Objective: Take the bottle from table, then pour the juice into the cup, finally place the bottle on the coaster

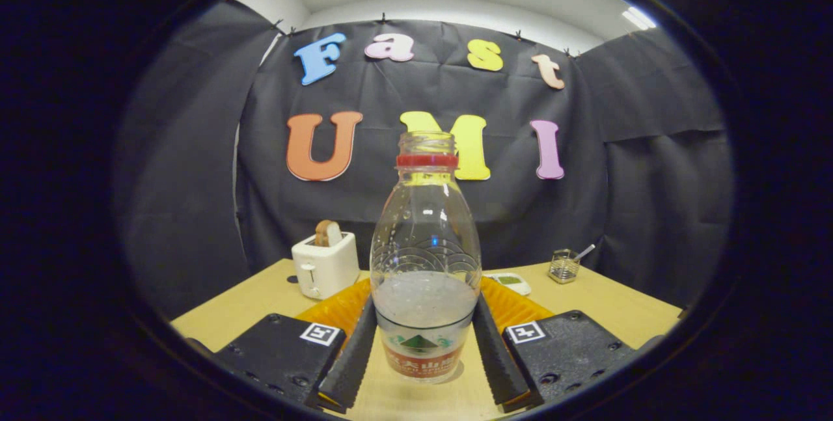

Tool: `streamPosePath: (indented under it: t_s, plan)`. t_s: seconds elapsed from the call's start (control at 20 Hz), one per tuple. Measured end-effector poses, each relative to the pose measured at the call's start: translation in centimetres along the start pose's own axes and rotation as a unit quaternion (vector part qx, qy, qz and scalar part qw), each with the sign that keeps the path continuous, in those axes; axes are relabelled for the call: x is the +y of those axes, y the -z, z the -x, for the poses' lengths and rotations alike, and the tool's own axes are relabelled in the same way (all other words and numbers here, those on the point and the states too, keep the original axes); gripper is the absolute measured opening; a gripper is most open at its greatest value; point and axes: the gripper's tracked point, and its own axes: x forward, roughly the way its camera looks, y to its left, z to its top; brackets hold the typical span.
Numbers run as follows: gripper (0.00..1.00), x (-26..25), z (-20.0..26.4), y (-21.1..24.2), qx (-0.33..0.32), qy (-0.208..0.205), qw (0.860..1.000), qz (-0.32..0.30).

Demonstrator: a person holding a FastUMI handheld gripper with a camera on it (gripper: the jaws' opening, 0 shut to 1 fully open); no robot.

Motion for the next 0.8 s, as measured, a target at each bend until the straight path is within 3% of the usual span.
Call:
streamPosePath:
  t_s: [0.4,0.8]
  plan:
    - [0.79,-2.8,-5.5,7.3,0.019,0.018,1.0,0.008]
    - [0.8,-1.9,-7.9,11.3,0.028,-0.003,1.0,-0.005]
